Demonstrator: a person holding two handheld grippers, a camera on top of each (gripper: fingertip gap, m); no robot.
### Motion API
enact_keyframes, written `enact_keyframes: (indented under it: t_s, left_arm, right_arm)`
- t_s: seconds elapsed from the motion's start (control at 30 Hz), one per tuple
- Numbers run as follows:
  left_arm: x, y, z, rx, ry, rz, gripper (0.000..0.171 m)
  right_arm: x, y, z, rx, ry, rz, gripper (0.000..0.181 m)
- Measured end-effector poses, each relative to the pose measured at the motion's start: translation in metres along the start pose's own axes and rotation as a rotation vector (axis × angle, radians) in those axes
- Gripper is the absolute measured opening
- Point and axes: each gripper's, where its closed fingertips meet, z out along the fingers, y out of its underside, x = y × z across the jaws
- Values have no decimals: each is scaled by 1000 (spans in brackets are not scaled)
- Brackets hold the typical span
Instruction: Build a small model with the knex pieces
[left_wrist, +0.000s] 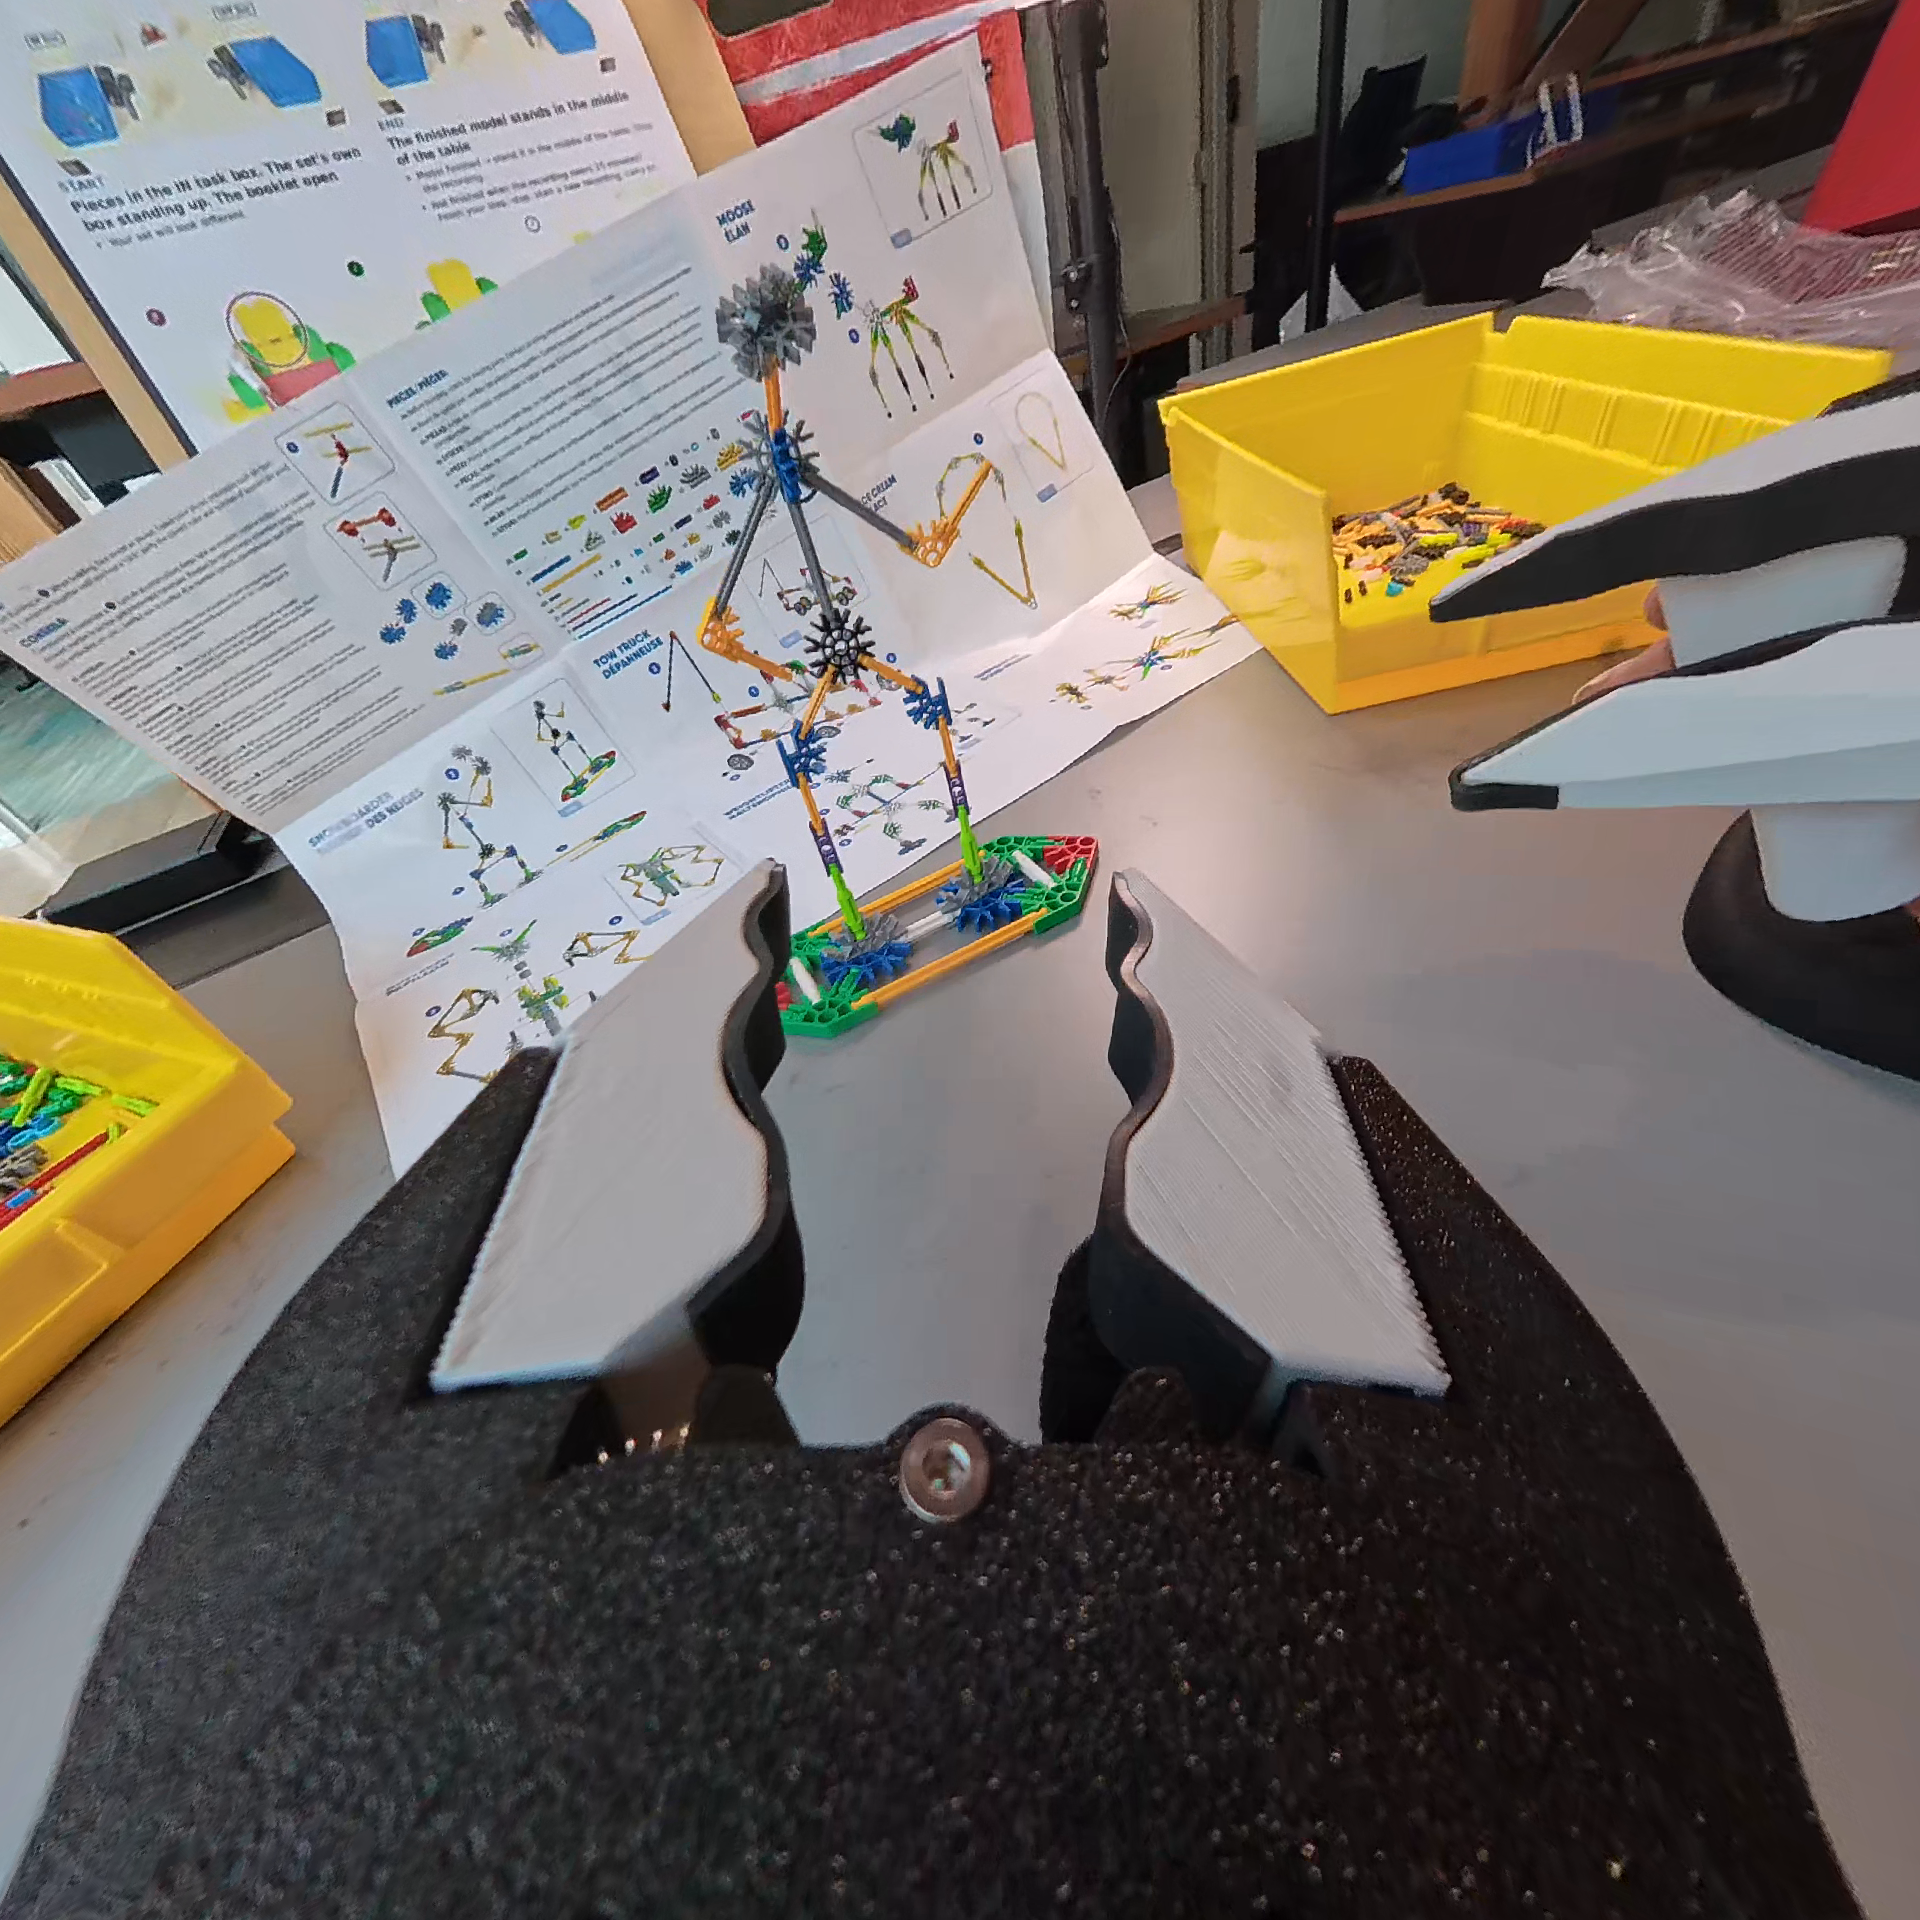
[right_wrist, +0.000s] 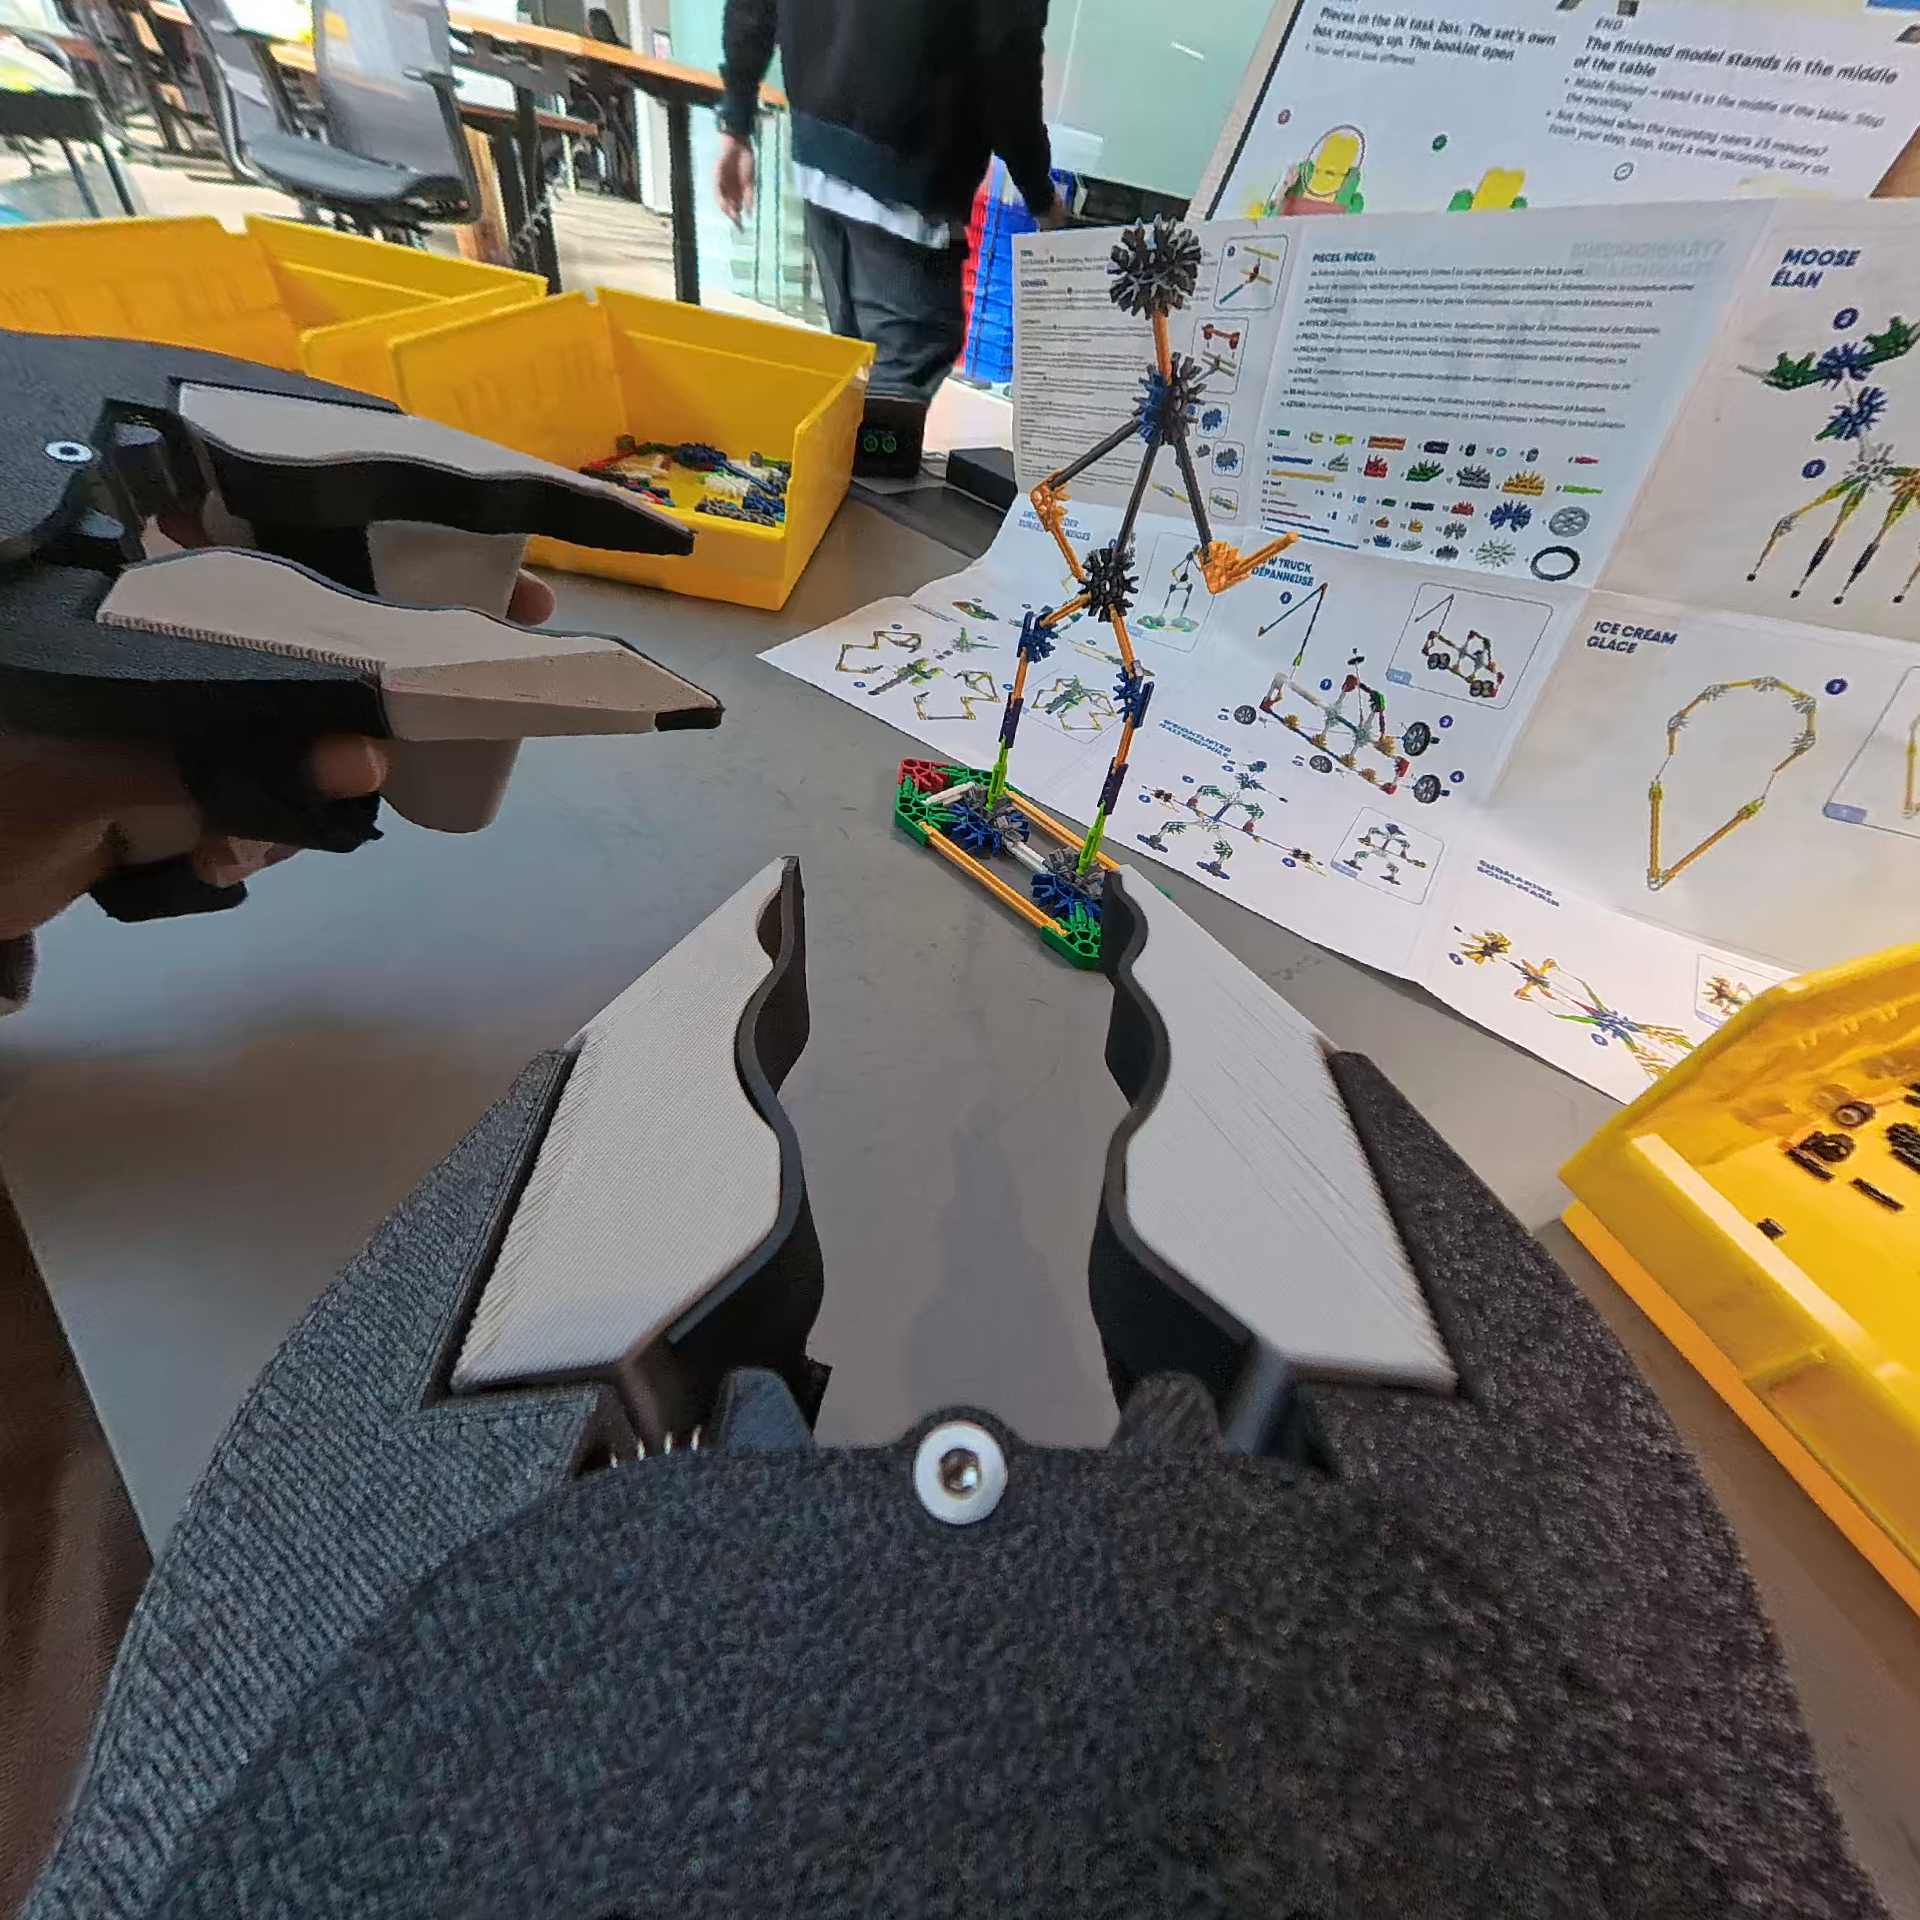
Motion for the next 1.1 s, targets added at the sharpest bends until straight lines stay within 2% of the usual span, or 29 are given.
enact_keyframes:
  t_s: [0.3, 0.57, 0.73, 0.87, 1.1]
  left_arm:
    - [0, -7, -1, 25, -1, -42, 60]
    - [-3, 5, -2, -7, 7, -69, 60]
    - [-7, 9, -7, 14, 17, -103, 59]
    - [-23, 18, -14, 23, 12, -179, 59]
    - [-31, 25, -21, 32, 5, -197, 59]
  right_arm:
    - [-5, 8, 0, -15, -7, 22, 53]
    - [6, 8, -3, -3, 60, 43, 63]
    - [4, 10, -4, -9, 64, 32, 62]
    - [4, 10, -5, -1, 63, 30, 60]
    - [2, 10, -6, 10, 76, 9, 56]
